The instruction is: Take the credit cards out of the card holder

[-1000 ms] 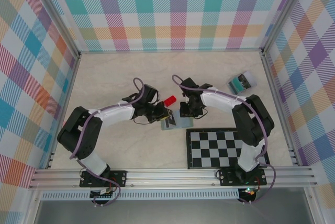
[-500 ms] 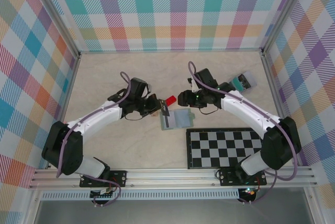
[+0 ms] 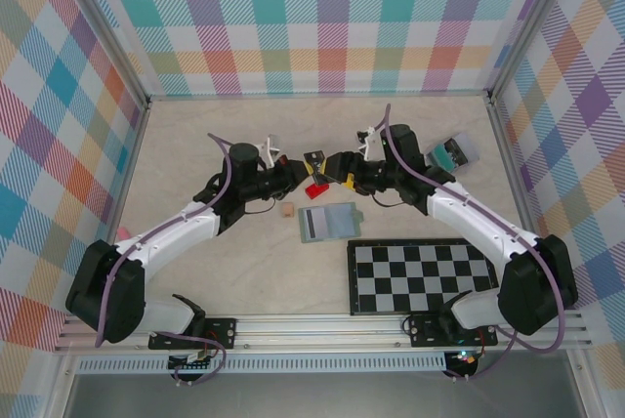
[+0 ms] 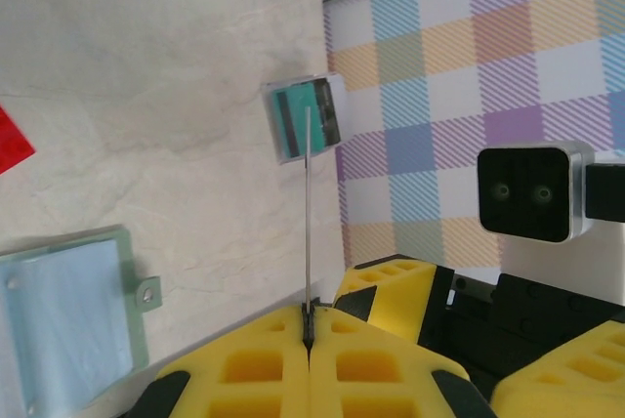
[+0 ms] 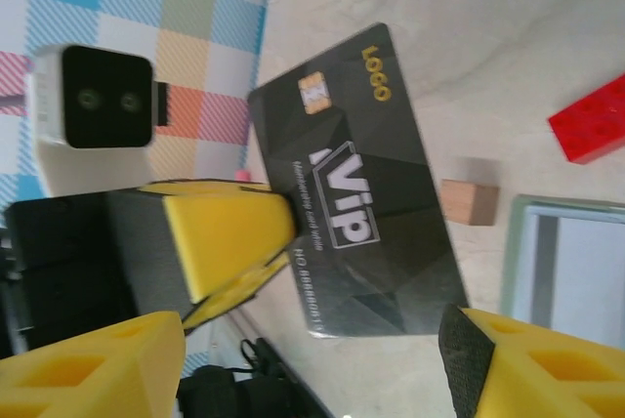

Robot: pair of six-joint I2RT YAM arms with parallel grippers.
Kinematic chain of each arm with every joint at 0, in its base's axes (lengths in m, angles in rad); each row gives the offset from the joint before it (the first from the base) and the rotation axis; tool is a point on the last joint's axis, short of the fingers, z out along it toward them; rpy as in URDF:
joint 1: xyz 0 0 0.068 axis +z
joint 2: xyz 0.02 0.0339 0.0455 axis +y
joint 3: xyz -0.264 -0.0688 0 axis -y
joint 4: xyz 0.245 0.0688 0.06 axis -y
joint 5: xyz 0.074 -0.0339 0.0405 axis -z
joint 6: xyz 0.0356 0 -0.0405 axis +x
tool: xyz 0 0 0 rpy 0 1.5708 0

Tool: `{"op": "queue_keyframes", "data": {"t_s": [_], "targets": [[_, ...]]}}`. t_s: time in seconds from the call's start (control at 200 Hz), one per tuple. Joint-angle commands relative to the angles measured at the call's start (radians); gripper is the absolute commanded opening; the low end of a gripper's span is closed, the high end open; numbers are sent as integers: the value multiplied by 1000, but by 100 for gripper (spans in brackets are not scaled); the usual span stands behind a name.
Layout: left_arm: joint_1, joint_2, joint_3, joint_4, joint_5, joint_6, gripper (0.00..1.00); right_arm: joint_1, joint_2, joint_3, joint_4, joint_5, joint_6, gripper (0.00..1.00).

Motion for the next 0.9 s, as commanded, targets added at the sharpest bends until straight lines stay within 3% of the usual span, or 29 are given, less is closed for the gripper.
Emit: {"op": "queue_keyframes", "data": {"t_s": [0.0,0.22,0.36,0.7,0.895], "targets": [[10,-29,-18,172,18,-64,0,-16,-20,-22,121,-75,81,71],[10,-40,-25,185,27,-56,0,-33,-35,-29,99,-43,74,70],[10,-57,-11,123,60,45,0,-42,-63,-8,-12,46,16,70],[11,-46,2,138,103,49,0,-44,9,28,97,-139,27,65],[11,-43,-4,145,104,35,0,-44,24,28,184,-206,55,47]]}}
